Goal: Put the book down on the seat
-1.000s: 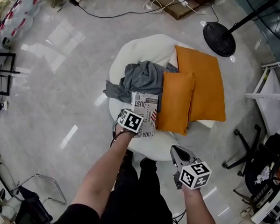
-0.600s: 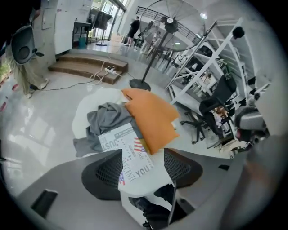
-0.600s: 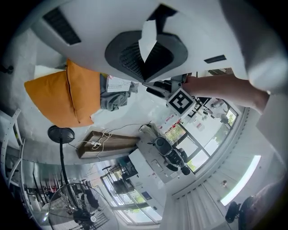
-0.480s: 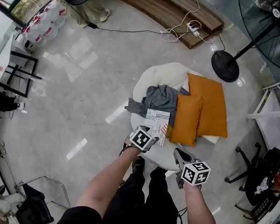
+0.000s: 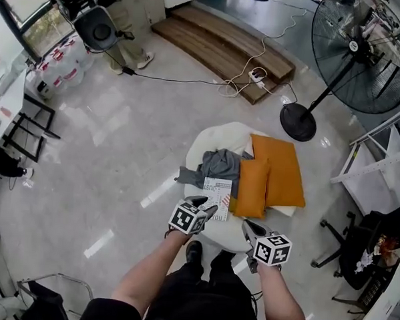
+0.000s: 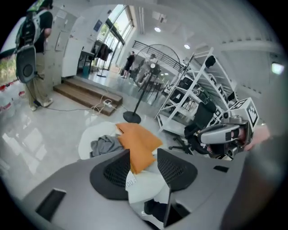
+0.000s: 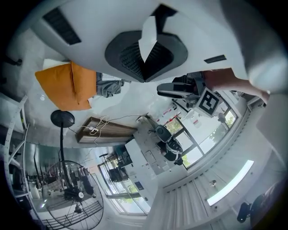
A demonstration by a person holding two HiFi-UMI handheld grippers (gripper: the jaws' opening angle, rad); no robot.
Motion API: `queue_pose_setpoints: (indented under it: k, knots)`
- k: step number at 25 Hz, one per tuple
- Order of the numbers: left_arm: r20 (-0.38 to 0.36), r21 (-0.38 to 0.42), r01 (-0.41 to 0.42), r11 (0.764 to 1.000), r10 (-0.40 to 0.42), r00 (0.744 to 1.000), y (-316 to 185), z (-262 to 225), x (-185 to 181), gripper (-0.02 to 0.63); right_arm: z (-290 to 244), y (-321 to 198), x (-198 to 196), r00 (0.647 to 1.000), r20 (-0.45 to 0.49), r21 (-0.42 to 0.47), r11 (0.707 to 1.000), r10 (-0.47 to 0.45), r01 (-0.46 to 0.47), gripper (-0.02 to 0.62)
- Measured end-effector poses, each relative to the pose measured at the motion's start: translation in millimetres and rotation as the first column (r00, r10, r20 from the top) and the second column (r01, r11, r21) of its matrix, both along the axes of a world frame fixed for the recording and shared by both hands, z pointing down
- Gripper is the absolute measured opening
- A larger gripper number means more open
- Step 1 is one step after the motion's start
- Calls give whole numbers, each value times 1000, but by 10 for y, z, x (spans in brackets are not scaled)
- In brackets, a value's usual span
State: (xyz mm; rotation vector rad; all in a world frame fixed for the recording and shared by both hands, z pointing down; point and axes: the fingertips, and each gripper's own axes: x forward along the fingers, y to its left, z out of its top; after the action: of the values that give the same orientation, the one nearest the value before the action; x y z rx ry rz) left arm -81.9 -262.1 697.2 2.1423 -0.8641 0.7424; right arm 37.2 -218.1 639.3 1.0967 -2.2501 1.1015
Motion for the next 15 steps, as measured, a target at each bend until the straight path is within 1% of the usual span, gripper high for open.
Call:
queue_pose_setpoints:
  k: [2, 4, 6, 7, 8, 11, 13, 15]
  knots:
    - [0, 73, 18, 997, -18, 1000, 2, -294, -79, 166, -140, 90, 16, 1000, -8, 17, 1000, 21, -21, 15]
    - [-17, 117, 17, 993, -16, 1000, 50, -525, -125, 154, -263, 209, 25, 999, -18, 35, 999, 36, -35, 14]
    - [-32, 145, 13, 989, -8, 999, 83, -718, -155, 81, -369, 313, 51, 998, -35, 55, 997, 48, -46, 14]
    - [-35, 162, 11, 987, -5, 999, 83, -814, -169, 58, -421, 351, 68, 998, -43, 66, 996, 56, -53, 14]
    - [-32, 180, 7, 984, -1, 999, 81, -905, -186, 48, -473, 389, 84, 997, -46, 76, 995, 67, -63, 15]
    - [-13, 241, -17, 970, 20, 1000, 115, -1165, -214, 46, -594, 538, 150, 994, -43, 84, 992, 100, -96, 15]
    - [-27, 267, -28, 963, 36, 999, 172, -1324, -202, 27, -661, 624, 198, 994, -44, 87, 992, 98, -94, 14]
    - [-50, 286, -26, 958, 42, 998, 207, -1468, -179, 17, -764, 607, 268, 995, -48, 114, 990, 92, -86, 14]
